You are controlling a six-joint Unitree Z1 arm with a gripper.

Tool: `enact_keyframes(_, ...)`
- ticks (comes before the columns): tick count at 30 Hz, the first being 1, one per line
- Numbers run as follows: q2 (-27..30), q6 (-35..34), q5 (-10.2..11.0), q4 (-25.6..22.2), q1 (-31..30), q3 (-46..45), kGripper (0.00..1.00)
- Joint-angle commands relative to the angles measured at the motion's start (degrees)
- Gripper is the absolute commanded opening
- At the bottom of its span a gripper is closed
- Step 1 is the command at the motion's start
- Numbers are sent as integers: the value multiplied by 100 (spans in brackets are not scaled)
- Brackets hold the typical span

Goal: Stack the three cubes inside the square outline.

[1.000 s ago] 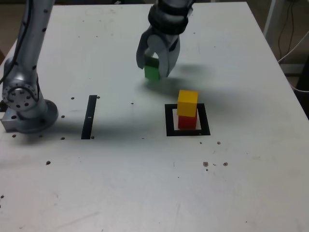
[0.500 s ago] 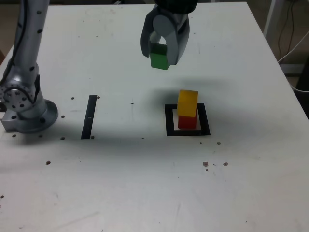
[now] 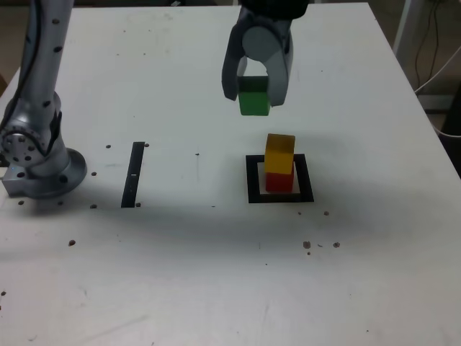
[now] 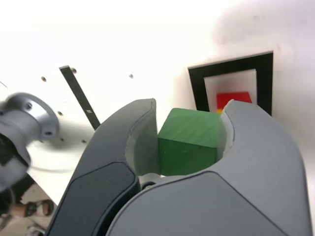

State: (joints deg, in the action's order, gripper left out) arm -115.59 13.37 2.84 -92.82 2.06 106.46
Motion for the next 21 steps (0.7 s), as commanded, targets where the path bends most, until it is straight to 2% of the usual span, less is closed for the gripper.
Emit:
enact_keyframes(1,-124,-207,-66,-95,-150,98,33)
enact_keyframes(21,-515,-674,-170,-99,-718,420,33)
